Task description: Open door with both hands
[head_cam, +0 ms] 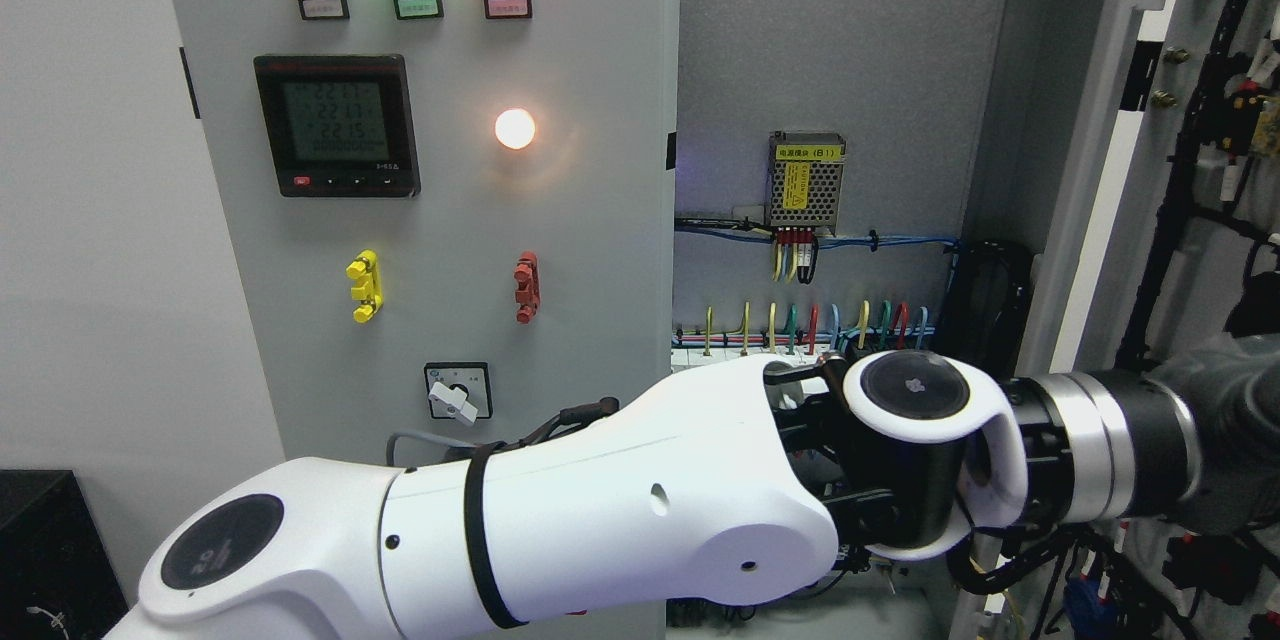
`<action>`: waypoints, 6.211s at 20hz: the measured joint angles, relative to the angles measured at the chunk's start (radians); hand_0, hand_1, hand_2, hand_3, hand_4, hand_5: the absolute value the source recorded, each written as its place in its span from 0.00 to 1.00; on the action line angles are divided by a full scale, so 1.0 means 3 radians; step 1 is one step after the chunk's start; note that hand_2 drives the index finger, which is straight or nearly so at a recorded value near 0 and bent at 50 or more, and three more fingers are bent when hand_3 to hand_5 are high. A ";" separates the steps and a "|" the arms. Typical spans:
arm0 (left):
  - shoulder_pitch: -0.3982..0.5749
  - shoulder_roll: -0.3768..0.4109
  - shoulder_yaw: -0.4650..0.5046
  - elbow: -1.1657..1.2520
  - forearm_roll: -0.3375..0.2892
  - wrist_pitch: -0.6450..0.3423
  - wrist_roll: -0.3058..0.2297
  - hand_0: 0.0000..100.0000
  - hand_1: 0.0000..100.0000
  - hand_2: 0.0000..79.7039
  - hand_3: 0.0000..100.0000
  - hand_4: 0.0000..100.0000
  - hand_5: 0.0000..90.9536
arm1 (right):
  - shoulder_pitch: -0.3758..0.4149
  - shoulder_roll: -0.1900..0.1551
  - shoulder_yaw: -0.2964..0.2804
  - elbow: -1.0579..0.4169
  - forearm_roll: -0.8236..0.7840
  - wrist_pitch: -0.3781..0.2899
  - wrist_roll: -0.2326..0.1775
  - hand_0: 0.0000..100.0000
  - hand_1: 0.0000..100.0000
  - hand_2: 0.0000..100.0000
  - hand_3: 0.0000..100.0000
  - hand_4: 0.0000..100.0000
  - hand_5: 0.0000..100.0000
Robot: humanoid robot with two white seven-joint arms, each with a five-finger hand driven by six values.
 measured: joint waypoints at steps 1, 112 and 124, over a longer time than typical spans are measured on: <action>0.0002 -0.0019 0.0001 0.0021 -0.0003 -0.0001 0.0001 0.00 0.00 0.00 0.00 0.00 0.00 | 0.0000 0.0000 0.0000 0.0000 0.0000 0.0000 0.0001 0.00 0.00 0.00 0.00 0.00 0.00; 0.5561 0.0067 0.4980 0.4798 -0.5377 -0.1176 -0.0093 0.00 0.00 0.00 0.00 0.00 0.00 | -0.1472 -0.0411 0.1392 -0.5713 -0.0696 -0.0245 -0.0028 0.00 0.00 0.00 0.00 0.00 0.00; 0.5561 0.0066 0.4982 0.4799 -0.5377 -0.1176 -0.0093 0.00 0.00 0.00 0.00 0.00 0.00 | -0.1979 -0.0445 0.1375 -0.5109 -0.1036 -0.0113 0.0233 0.00 0.00 0.00 0.00 0.00 0.00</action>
